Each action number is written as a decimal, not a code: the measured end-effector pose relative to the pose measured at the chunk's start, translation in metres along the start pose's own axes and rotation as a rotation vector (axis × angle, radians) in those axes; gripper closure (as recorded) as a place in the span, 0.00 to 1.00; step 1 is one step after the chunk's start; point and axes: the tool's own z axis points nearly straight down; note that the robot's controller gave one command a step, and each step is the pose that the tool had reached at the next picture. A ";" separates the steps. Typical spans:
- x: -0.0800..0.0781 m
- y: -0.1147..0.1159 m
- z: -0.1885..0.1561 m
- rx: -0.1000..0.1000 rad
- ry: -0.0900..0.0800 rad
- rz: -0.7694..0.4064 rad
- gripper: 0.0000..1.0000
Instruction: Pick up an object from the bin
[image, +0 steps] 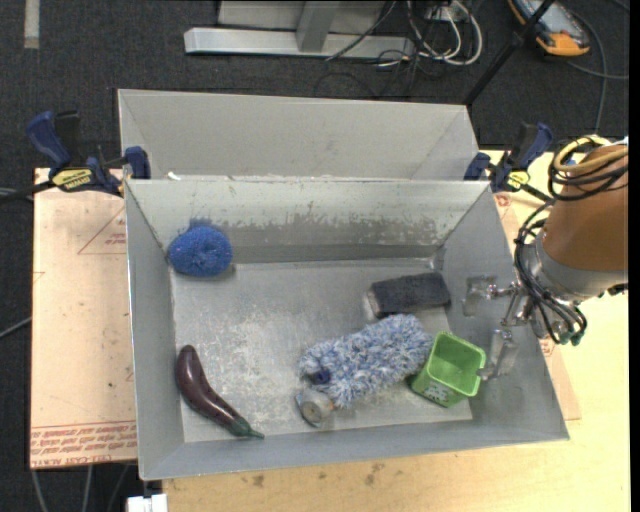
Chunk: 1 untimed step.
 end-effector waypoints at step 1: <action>-0.002 0.001 -0.005 0.002 -0.008 -0.005 0.00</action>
Offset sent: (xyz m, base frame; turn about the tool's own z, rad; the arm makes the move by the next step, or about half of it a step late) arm -0.0430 -0.0019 -0.1022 -0.0187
